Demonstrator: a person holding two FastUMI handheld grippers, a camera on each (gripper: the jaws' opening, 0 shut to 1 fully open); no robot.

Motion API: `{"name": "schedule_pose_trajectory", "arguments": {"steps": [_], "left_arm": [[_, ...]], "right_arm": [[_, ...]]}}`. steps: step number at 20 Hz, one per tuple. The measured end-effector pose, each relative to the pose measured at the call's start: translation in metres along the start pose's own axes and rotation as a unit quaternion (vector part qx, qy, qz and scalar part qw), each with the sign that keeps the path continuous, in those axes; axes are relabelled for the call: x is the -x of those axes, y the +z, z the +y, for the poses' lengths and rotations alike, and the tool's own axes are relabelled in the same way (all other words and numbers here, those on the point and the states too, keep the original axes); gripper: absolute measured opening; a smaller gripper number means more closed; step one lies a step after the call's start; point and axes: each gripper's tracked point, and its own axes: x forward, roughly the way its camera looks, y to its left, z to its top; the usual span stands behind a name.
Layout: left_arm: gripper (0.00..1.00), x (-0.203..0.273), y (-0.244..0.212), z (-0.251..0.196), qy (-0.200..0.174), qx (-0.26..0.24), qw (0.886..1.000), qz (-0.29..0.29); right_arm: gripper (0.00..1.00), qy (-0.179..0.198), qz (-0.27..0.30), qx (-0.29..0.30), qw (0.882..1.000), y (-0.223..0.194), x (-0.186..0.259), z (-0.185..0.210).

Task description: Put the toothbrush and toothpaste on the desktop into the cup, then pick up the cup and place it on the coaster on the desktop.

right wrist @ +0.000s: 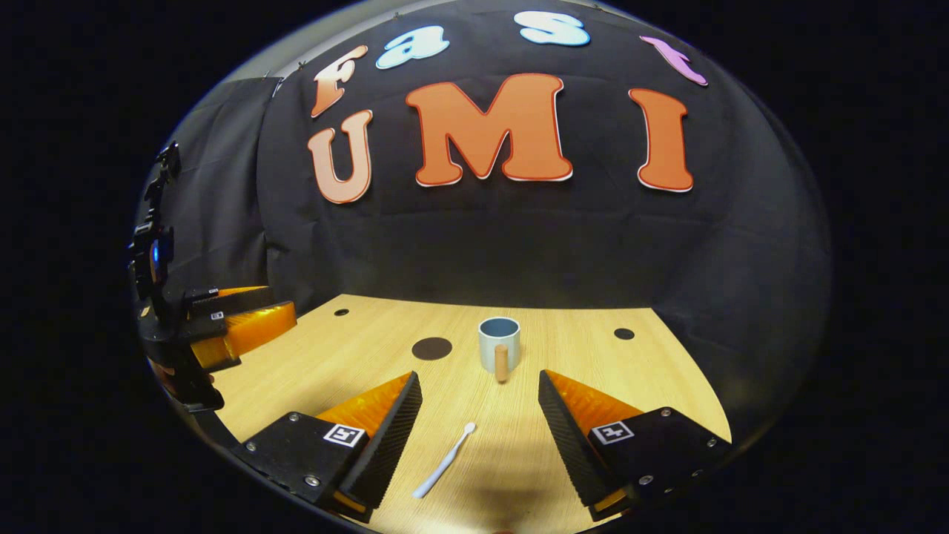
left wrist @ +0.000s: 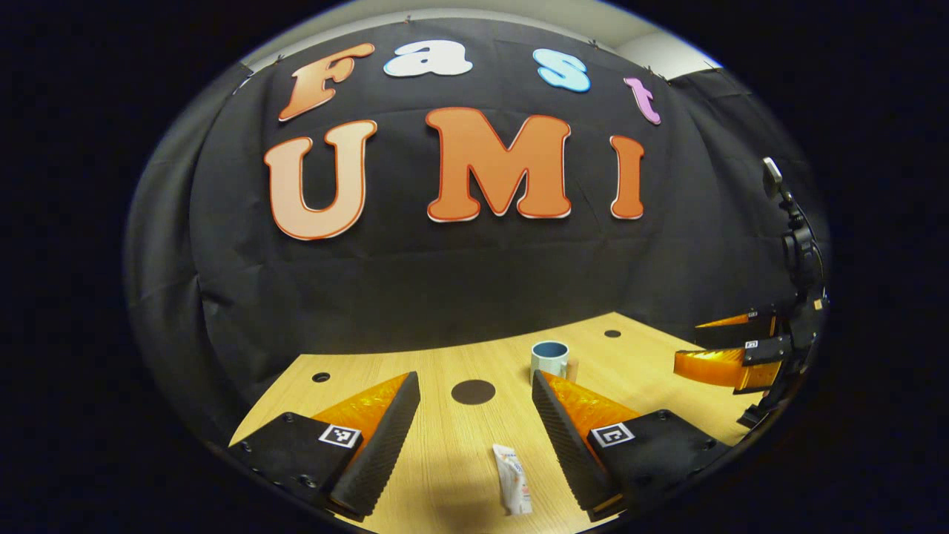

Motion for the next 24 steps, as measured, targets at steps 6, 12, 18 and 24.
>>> {"name": "schedule_pose_trajectory", "arguments": {"steps": [6,12,18,24], "left_arm": [[0.98,-0.019,-0.045,-0.016,-0.024,-0.018,0.996,0.090],[0.98,-0.031,-0.091,-0.034,-0.053,-0.012,0.983,0.174],[0.96,-0.038,-0.125,-0.033,-0.065,0.008,0.961,0.269],[0.96,-0.040,-0.151,-0.045,-0.084,0.031,0.934,0.347]], "right_arm": [[0.94,0.011,0.081,0.003,0.997,-0.029,-0.013,0.004],[0.94,0.027,0.149,-0.008,0.988,-0.060,-0.023,0.015],[0.90,0.030,0.204,-0.017,0.978,-0.078,-0.024,0.018],[0.86,0.044,0.258,-0.040,0.964,-0.080,-0.019,0.021]]}}
